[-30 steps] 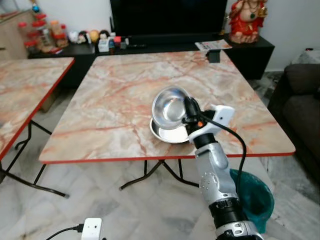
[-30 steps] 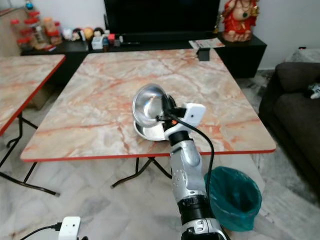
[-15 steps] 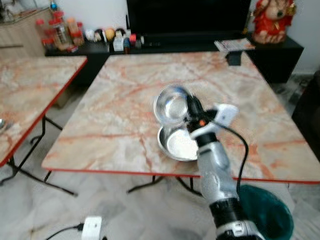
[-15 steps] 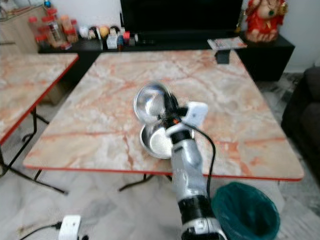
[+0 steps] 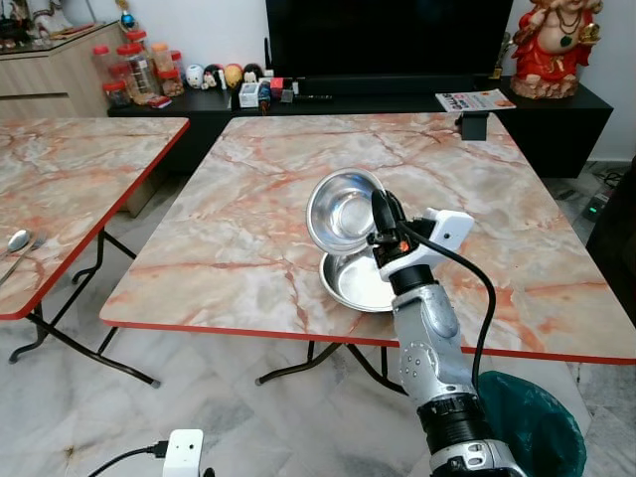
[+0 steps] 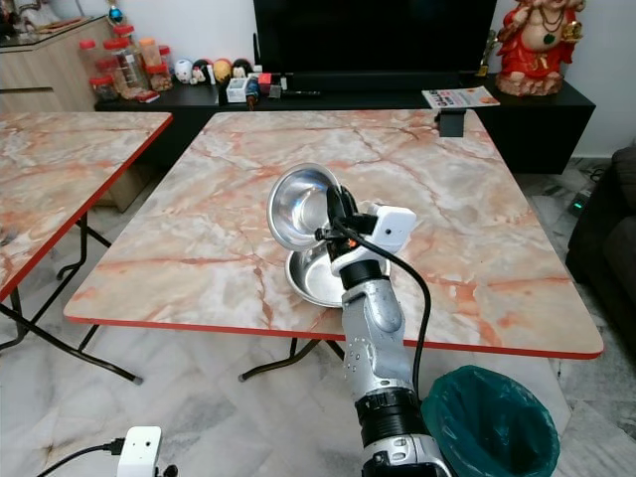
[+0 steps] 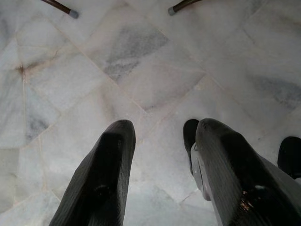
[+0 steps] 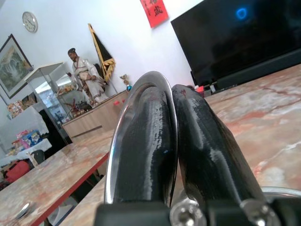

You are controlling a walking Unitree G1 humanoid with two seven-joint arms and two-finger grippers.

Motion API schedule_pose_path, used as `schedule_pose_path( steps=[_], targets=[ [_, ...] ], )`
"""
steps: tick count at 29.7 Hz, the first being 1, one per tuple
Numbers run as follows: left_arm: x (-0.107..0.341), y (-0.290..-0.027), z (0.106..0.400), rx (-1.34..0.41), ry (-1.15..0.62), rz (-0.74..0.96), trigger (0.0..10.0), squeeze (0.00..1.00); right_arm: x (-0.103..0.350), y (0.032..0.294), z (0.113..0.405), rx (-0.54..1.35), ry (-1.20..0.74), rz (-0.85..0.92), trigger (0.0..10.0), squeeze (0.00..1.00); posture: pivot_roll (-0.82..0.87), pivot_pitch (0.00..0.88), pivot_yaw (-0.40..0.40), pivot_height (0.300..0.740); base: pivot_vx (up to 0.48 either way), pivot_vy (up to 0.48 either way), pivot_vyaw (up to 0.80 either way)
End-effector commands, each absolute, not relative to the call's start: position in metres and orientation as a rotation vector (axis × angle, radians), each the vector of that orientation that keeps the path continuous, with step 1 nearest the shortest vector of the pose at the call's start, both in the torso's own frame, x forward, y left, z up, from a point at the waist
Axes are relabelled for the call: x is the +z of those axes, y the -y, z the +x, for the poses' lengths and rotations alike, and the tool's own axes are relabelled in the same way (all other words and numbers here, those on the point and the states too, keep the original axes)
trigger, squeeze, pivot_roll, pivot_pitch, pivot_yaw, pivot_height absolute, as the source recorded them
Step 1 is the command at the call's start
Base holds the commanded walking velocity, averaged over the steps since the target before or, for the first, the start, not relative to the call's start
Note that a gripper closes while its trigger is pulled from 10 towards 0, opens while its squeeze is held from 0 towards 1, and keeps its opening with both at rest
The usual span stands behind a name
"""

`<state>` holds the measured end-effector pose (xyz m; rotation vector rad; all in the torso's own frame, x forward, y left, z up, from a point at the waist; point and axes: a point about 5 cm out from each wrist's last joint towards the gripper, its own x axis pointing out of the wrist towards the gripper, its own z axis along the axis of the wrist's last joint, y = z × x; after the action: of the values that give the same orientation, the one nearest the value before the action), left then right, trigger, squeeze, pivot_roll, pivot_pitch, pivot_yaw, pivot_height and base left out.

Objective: Setting the table

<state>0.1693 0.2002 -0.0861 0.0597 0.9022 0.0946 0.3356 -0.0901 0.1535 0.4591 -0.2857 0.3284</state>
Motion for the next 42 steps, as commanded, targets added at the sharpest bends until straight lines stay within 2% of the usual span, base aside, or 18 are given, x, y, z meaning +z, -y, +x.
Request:
schedule_pose_path(
  steps=[1,27,42],
  targets=[
    [-0.086,-0.202,0.168,0.095,-0.909,0.071,10.0,0.00,0.157,0.089,0.336,0.326,0.306,0.465,10.0,0.00,-0.06,0.000,0.062,0.740,0.255,0.000,0.00],
    [-0.084,-0.205,0.172,0.101,-0.900,0.076,10.0,0.00,0.156,0.086,0.333,0.330,0.302,0.508,10.0,0.00,-0.06,0.000,0.070,0.740,0.277,0.000,0.00],
    [-0.086,-0.204,0.169,0.091,-0.905,0.081,10.0,0.00,0.145,0.083,0.324,0.365,0.229,0.505,10.0,0.00,-0.07,0.000,0.078,0.740,0.000,0.000,0.00]
  ],
)
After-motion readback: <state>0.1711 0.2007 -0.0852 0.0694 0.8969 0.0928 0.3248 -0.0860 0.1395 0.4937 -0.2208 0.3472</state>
